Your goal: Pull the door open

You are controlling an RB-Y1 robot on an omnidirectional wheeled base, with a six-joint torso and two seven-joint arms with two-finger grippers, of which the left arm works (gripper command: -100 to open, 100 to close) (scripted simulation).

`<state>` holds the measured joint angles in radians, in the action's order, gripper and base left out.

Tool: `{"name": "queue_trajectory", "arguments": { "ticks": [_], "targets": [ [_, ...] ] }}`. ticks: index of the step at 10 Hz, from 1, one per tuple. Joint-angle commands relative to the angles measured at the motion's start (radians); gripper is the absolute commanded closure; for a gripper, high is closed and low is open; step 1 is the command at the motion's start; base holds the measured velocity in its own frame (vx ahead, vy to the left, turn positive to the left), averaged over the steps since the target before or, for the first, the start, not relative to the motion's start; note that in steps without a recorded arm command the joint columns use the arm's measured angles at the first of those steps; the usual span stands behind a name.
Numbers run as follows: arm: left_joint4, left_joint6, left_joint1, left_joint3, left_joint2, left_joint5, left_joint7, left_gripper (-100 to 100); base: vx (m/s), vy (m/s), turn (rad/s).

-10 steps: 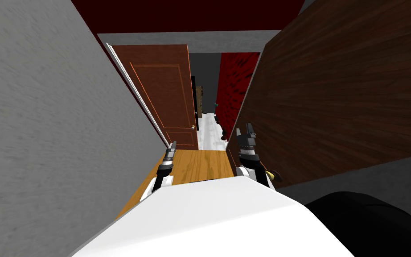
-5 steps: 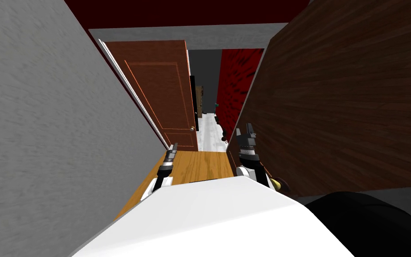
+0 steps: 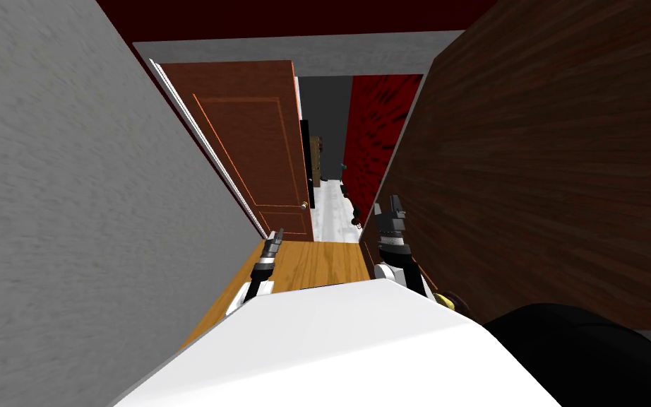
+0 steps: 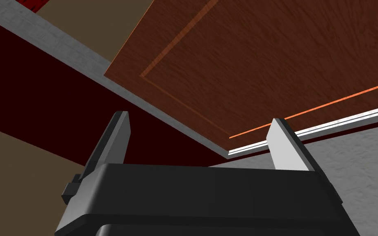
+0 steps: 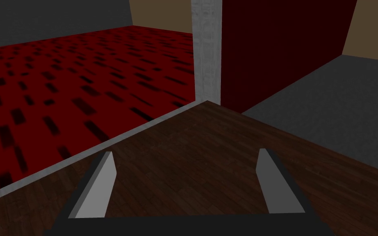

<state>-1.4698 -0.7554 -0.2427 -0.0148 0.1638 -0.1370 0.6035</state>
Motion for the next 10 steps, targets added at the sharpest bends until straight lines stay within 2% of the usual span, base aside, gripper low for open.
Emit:
{"name": "queue_trajectory", "arguments": {
  "ticks": [1,10],
  "targets": [
    [0.037,-0.008,0.013,-0.003,0.006,-0.008,0.025,-100,0.099,-0.042,0.012],
    [0.229,-0.054,0.074,-0.019,0.03,-0.051,0.154,-100,0.098,-0.026,0.011]
  ]
}}
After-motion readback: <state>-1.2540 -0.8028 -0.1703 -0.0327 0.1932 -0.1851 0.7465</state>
